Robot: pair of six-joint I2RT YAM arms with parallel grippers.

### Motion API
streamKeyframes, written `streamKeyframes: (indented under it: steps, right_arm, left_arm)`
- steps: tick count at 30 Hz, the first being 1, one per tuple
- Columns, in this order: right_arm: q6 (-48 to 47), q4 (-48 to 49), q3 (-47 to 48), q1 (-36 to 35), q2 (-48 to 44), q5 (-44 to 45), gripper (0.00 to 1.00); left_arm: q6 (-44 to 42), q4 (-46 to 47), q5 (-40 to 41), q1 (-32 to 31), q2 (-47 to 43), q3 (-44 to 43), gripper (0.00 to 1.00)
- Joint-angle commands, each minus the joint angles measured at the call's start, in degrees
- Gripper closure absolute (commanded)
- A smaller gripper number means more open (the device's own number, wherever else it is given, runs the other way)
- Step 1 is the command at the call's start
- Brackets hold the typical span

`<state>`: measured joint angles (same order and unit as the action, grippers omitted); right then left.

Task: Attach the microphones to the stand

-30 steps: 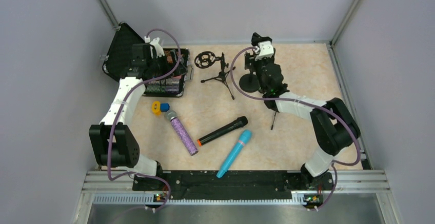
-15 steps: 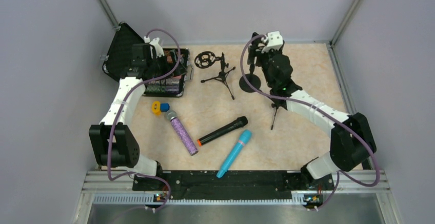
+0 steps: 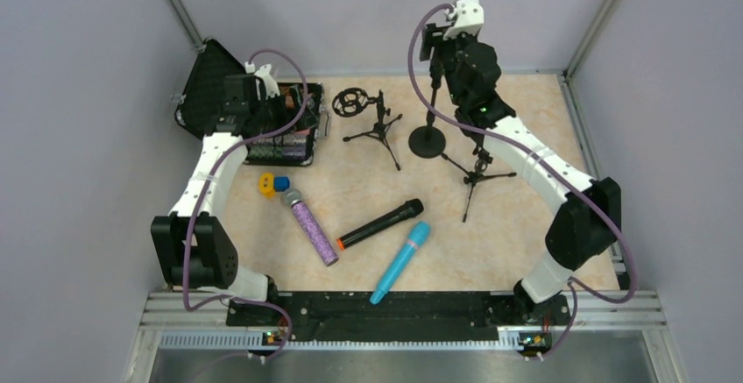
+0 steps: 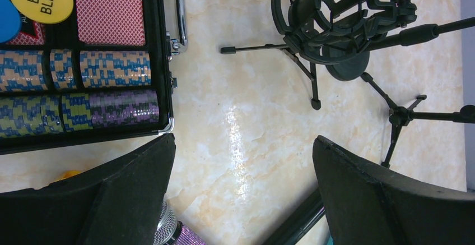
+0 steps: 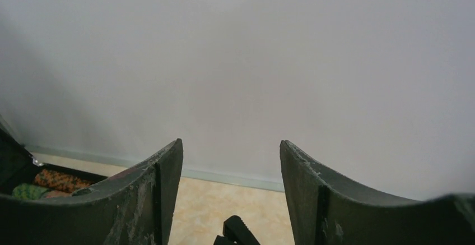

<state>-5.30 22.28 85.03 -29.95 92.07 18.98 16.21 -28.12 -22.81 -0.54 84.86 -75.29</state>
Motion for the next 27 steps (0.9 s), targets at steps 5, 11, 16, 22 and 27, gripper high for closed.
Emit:
streamKeyframes:
  steps: [5,11,16,22,27]
  right_arm:
    - [2.7,-3.6,-3.6,1.5,4.8,0.4,0.49]
    - [7.0,1.6,-17.4,1.5,2.2,-0.7,0.49]
    - [7.6,5.2,-22.5,1.5,1.1,-2.3,0.47]
    - [7.8,1.2,-17.6,1.5,-0.9,-7.1,0.39]
    - [10.1,-1.0,-16.1,1.5,-4.0,-12.7,0.33]
  left_arm:
    - [-1.3,1.1,0.4,0.1,-2.4,-0.1,0.04]
    - [-1.1,1.3,0.0,0.2,-2.4,-0.2,0.04]
    - [-1.0,1.6,-0.5,0.2,-2.6,-0.2,0.04]
    - [-0.9,3.0,-2.0,0.1,-3.0,-0.2,0.04]
    - [-1.3,5.3,-4.6,0.2,-3.5,-0.2,0.05]
